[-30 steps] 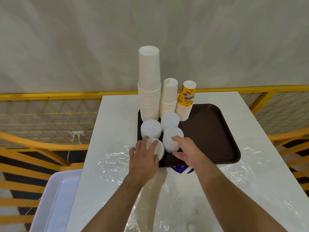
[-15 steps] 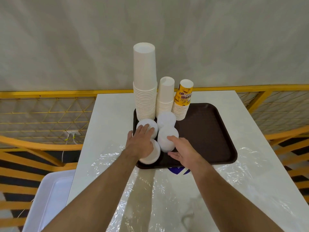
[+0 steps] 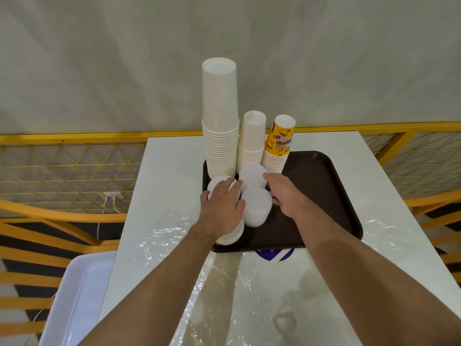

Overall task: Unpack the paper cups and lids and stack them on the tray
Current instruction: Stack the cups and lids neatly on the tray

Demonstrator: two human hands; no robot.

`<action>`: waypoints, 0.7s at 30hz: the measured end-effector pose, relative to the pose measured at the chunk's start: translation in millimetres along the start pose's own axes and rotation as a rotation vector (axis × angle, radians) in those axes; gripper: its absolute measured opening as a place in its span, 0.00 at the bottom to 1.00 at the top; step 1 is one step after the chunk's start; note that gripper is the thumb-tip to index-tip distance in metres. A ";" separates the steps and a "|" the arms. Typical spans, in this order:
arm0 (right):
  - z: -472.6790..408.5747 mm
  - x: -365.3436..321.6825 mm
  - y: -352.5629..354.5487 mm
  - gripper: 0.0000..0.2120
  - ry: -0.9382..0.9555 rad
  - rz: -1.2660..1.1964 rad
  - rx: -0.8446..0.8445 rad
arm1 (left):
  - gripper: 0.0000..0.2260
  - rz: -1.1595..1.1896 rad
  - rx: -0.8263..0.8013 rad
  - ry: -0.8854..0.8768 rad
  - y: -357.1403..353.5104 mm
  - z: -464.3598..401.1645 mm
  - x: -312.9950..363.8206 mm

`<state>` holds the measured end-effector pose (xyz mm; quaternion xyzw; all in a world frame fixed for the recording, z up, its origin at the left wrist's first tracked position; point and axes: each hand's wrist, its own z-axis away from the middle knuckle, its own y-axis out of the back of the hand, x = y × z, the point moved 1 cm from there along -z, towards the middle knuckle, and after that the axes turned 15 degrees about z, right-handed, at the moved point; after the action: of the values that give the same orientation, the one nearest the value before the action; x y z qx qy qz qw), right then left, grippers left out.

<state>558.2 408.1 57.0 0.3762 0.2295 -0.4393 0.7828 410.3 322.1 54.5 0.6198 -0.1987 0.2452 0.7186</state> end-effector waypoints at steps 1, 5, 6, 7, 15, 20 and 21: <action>-2.5 -0.5 -2.0 0.19 0.014 0.025 -0.018 | 0.24 -0.001 -0.013 0.018 -1.2 0.2 -0.4; -5.8 1.7 -5.6 0.19 0.066 0.086 -0.031 | 0.23 0.003 -0.062 0.061 -3.7 -0.7 -4.1; -6.1 2.8 -5.6 0.19 0.073 0.085 -0.029 | 0.23 0.004 -0.065 0.060 -3.7 -0.8 -4.1; -6.4 3.6 -5.6 0.20 0.079 0.081 -0.032 | 0.23 0.008 -0.067 0.057 -3.7 -0.9 -3.9; 17.9 16.4 7.2 0.35 -0.011 0.180 -0.070 | 0.26 -0.013 -0.085 0.119 8.9 6.5 -31.0; 26.8 35.4 -0.5 0.34 -0.069 0.278 -0.119 | 0.30 -0.083 -0.183 0.140 6.5 7.7 -43.2; 27.2 35.5 -1.4 0.33 -0.065 0.279 -0.122 | 0.30 -0.093 -0.177 0.137 5.8 7.5 -43.2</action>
<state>575.8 367.8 48.5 0.3416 0.1758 -0.3236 0.8647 372.3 310.7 34.8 0.5440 -0.1409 0.2349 0.7931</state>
